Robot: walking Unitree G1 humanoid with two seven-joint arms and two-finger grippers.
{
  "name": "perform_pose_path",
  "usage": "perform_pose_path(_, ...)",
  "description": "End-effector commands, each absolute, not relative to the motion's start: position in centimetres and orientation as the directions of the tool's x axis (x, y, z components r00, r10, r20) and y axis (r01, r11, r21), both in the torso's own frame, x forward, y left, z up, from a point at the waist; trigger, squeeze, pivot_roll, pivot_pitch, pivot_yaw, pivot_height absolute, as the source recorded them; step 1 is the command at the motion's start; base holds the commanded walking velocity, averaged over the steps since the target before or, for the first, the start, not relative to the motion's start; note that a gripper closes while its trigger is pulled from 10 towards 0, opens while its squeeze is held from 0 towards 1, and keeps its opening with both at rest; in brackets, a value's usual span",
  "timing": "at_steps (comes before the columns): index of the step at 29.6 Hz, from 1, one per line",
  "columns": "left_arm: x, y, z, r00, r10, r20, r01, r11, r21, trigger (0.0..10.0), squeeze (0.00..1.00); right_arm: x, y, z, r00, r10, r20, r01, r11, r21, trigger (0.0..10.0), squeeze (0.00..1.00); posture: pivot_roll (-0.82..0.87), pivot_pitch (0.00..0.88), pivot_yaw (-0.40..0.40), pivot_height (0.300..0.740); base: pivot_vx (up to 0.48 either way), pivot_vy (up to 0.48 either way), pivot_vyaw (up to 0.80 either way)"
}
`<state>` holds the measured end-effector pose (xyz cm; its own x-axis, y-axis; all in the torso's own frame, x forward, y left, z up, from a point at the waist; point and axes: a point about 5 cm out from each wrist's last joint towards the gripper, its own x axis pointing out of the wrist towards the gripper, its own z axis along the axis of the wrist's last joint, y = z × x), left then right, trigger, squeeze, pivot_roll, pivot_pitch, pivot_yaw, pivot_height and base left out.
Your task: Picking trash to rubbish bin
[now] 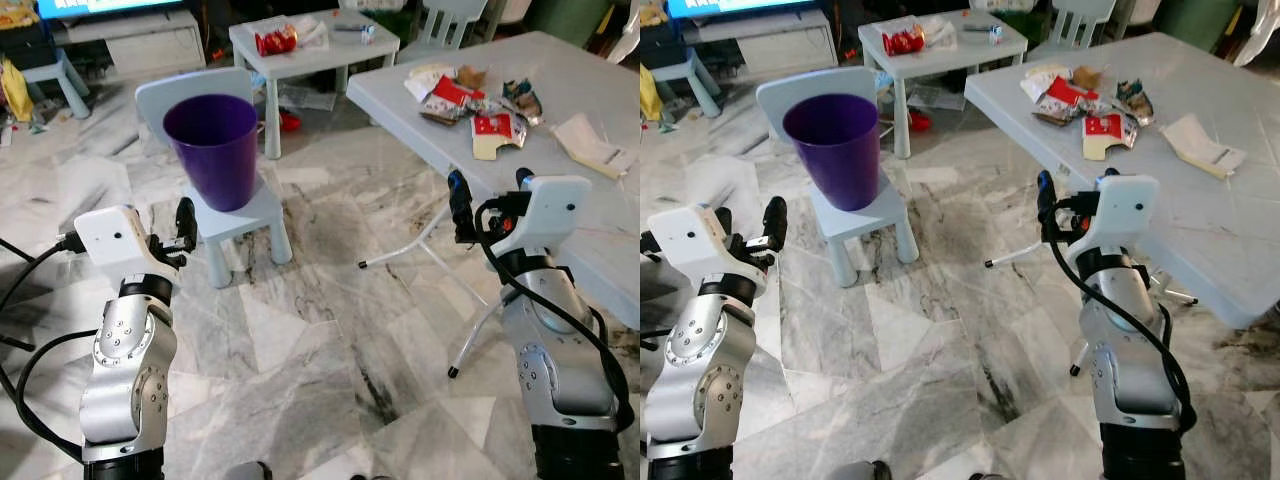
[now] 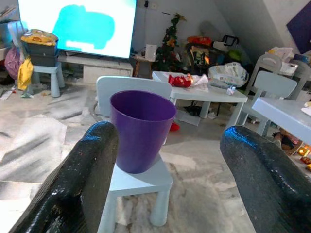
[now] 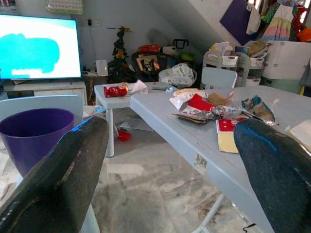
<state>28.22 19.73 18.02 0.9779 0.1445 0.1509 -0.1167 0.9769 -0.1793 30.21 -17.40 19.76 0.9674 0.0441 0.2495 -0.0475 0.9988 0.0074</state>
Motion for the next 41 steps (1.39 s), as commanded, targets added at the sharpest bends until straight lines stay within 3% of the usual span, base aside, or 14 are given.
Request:
perform_pose_path(1, 28.26, 19.69, 17.65, 0.982, 0.136, 0.131, -0.110, 0.976, -0.189, 10.0, 0.00, 30.21, -17.46, 19.50, 0.969, 0.049, 0.242, -0.051, 0.999, 0.000, 10.0, 0.00, 0.07, 0.109, -0.039, 0.740, 0.386, 0.000, 0.00)
perform_pose_path(27, 28.22, 19.39, 17.06, 0.988, 0.118, 0.099, -0.097, 0.976, -0.195, 10.0, 0.00, 30.18, -17.67, 18.96, 0.973, 0.054, 0.226, -0.052, 0.999, -0.013, 10.0, 0.00, 0.07, 0.115, -0.044, 0.740, 0.426, 0.000, 0.00)
perform_pose_path(41, 28.20, 19.33, 16.89, 0.990, 0.112, 0.087, -0.093, 0.977, -0.194, 10.0, 0.00, 30.20, -17.62, 18.87, 0.974, 0.053, 0.221, -0.051, 0.999, -0.016, 10.0, 0.00, 0.07, 0.117, -0.046, 0.740, 0.432, 0.000, -0.76)
